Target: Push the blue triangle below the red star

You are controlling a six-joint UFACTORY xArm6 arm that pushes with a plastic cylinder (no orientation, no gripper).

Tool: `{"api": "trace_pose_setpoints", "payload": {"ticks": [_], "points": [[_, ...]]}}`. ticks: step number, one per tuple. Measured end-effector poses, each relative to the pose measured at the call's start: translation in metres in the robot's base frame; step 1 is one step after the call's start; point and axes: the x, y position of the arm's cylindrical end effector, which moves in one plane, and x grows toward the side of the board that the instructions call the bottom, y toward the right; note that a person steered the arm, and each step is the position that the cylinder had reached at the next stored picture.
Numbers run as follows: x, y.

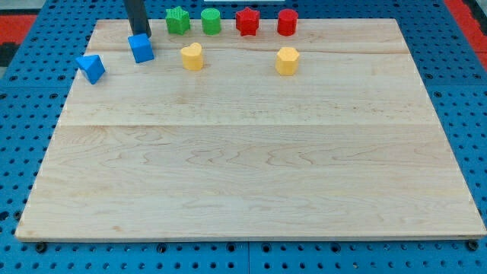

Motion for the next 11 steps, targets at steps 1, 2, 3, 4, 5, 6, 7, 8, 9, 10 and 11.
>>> {"api": "trace_pose_setpoints", "payload": {"ticks": [1,2,3,4,5,6,7,8,9,10,11], "points": [[0.013,0.000],[0.001,-0.044],[0.013,-0.111],[0.040,-0.106],[0.062,-0.083],[0.063,-0.118],[0.080,-0.072],[0.105,-0.013],[0.121,-0.028],[0.128,-0.063],[0.143,-0.016]]}}
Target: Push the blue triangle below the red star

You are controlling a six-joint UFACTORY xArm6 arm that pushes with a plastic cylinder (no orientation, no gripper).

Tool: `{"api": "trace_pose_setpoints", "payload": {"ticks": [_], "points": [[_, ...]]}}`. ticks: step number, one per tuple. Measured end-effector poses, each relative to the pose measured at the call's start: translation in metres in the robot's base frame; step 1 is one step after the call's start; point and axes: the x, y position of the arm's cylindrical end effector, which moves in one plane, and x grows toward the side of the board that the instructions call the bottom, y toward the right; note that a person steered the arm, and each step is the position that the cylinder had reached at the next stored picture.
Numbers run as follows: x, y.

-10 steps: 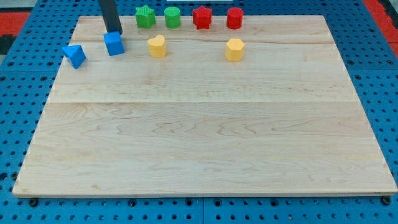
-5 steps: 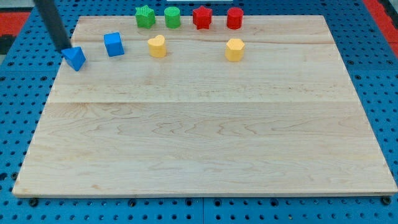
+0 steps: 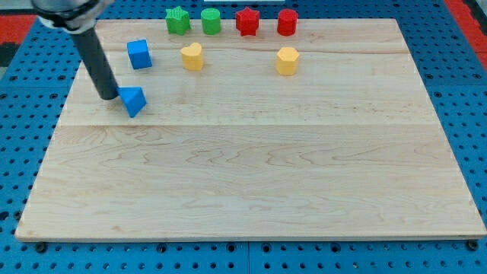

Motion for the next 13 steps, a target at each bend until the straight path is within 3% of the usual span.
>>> {"api": "trace_pose_setpoints", "payload": {"ticks": [2,4,7,13], "points": [[0.023,0.018],[0.026,0.159],[0.073,0.237],[0.001,0.237]]}}
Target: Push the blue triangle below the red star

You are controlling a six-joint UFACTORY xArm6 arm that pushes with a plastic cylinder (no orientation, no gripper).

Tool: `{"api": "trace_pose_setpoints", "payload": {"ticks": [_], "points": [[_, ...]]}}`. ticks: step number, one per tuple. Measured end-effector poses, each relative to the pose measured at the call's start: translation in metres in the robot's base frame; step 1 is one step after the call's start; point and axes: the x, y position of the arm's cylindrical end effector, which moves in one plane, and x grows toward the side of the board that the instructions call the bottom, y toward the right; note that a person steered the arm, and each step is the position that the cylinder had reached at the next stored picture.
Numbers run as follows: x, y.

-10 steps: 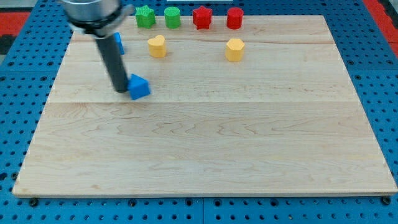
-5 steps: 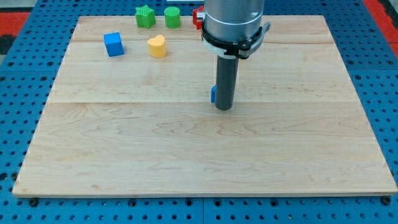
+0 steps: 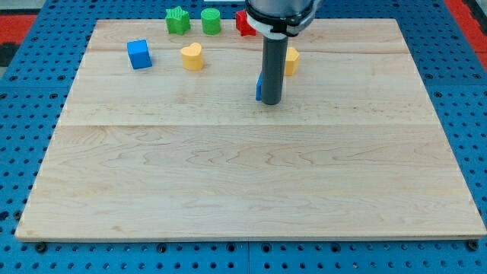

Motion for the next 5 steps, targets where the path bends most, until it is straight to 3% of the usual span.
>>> {"api": "trace_pose_setpoints", "payload": {"ticks": [3,5], "points": [[-0.051,-0.022],[-0.059,-0.012]]}}
